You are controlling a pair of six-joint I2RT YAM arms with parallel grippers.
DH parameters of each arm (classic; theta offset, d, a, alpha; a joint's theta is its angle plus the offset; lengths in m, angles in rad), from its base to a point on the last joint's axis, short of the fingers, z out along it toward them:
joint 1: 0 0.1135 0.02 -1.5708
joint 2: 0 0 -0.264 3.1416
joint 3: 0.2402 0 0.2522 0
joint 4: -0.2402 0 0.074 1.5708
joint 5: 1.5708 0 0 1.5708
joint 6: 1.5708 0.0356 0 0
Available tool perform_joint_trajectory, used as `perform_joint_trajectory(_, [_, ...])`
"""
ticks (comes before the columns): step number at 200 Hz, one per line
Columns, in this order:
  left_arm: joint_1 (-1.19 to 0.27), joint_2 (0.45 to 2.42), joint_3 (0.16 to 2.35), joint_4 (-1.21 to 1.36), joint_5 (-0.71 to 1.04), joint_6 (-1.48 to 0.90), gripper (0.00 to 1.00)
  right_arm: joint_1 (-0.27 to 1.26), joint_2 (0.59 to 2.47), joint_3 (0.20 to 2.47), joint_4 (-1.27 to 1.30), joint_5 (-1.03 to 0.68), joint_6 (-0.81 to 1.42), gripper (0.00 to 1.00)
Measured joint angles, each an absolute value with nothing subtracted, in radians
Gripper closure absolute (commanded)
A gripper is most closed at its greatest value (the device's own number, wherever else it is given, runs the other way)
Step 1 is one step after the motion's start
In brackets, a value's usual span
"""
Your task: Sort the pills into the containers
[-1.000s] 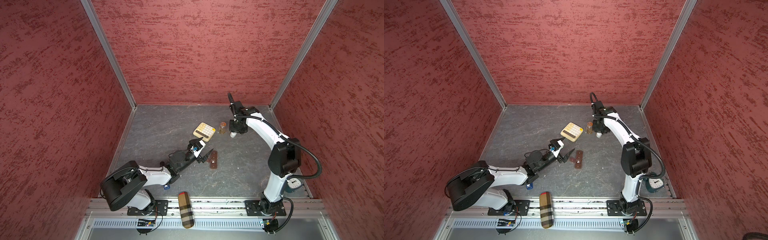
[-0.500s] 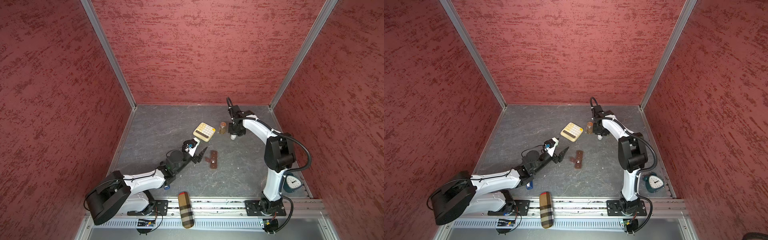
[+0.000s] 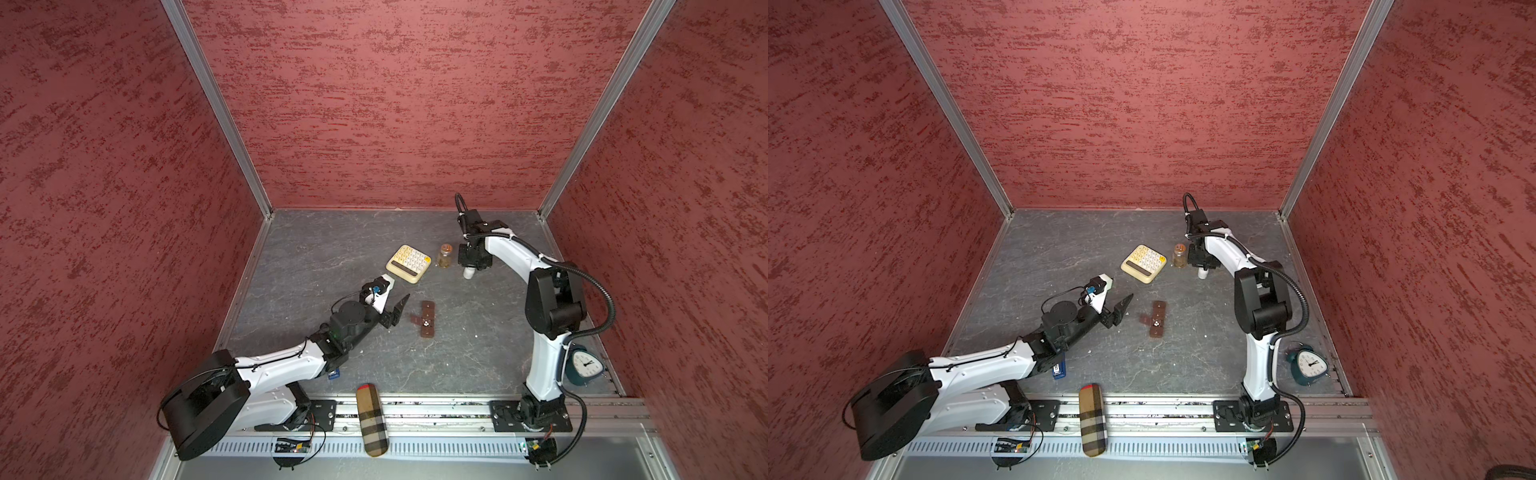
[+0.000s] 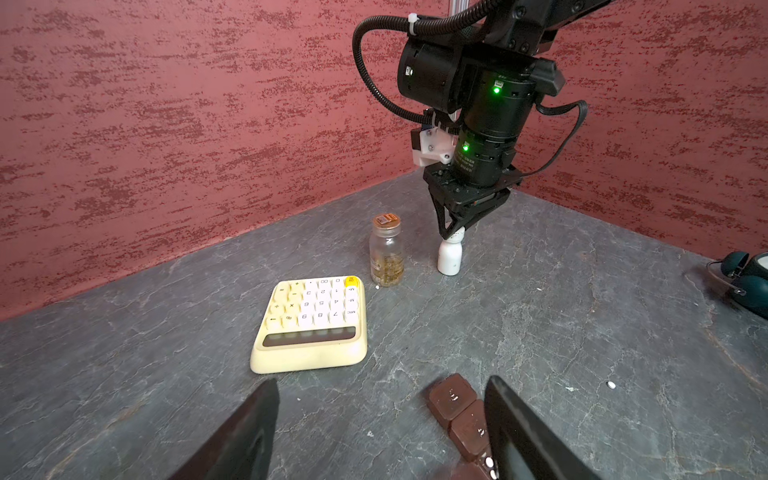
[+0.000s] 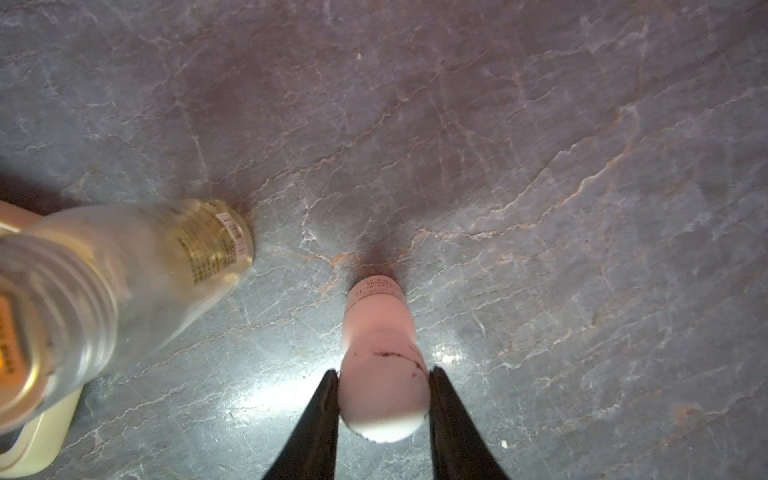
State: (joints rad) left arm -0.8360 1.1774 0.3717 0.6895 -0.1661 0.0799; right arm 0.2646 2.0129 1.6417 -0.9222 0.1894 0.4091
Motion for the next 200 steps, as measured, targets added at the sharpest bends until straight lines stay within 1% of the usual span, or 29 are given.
perform_joint_trajectory(41, [-0.836, 1.177, 0.372, 0.676, -0.167, 0.071, 0.22, 0.252, 2.054, 1.697, -0.921, 0.184, 0.402, 0.69])
perform_joint_trajectory(73, [-0.835, 1.177, 0.372, 0.665, -0.166, 0.063, 0.22, 0.249, 2.069, 1.717, -0.920, 0.183, 0.399, 0.62])
perform_joint_trajectory(107, [-0.829, 1.177, 0.372, 0.640, -0.166, 0.040, 0.22, 0.246, 2.081, 1.723, -0.925, 0.162, 0.394, 0.51])
perform_joint_trajectory(143, [-0.812, 1.177, 0.376, 0.584, -0.158, 0.007, 0.23, 0.246, 2.082, 1.750, -0.947, 0.141, 0.392, 0.45])
perform_joint_trajectory(177, [-0.795, 1.164, 0.386, 0.525, -0.138, -0.024, 0.25, 0.246, 2.059, 1.794, -0.972, 0.126, 0.392, 0.44])
perform_joint_trajectory(200, [-0.778, 1.153, 0.399, 0.457, -0.123, -0.056, 0.28, 0.246, 1.983, 1.793, -0.996, 0.119, 0.394, 0.48])
